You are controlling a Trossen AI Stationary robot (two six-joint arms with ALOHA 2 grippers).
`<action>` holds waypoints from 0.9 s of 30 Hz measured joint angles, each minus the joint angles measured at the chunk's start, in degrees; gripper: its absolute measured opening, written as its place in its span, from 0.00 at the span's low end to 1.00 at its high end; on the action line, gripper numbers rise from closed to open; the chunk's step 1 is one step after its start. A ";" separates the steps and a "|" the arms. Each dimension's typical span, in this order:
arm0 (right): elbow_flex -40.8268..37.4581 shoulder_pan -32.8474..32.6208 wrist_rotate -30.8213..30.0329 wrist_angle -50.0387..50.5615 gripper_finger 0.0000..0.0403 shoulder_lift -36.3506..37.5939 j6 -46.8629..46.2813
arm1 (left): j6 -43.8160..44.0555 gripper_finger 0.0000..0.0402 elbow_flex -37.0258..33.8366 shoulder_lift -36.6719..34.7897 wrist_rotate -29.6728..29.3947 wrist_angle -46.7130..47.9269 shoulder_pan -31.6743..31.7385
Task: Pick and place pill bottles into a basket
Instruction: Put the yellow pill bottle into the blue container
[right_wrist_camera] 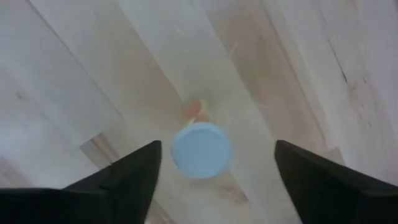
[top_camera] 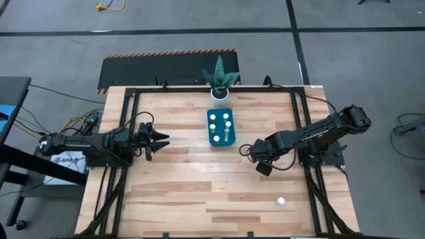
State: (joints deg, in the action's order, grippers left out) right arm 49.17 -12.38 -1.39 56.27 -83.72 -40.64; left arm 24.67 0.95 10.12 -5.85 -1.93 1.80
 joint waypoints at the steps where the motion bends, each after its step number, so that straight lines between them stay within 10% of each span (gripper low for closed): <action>1: 0.00 -0.13 0.00 0.00 0.69 0.00 -0.17 | 0.00 0.41 0.00 -0.01 0.00 0.00 0.00; 12: 0.00 -0.35 0.00 -3.81 0.29 0.04 -1.42 | 0.00 0.41 0.02 0.00 0.00 -0.01 0.00; 27: 6.50 1.78 -0.05 -3.45 0.26 0.04 3.33 | 0.00 0.41 0.02 0.00 0.00 -0.02 0.00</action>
State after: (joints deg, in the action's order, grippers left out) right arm 55.67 -10.60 -1.44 52.82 -83.68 -37.32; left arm 24.67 0.97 10.12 -5.85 -1.96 1.80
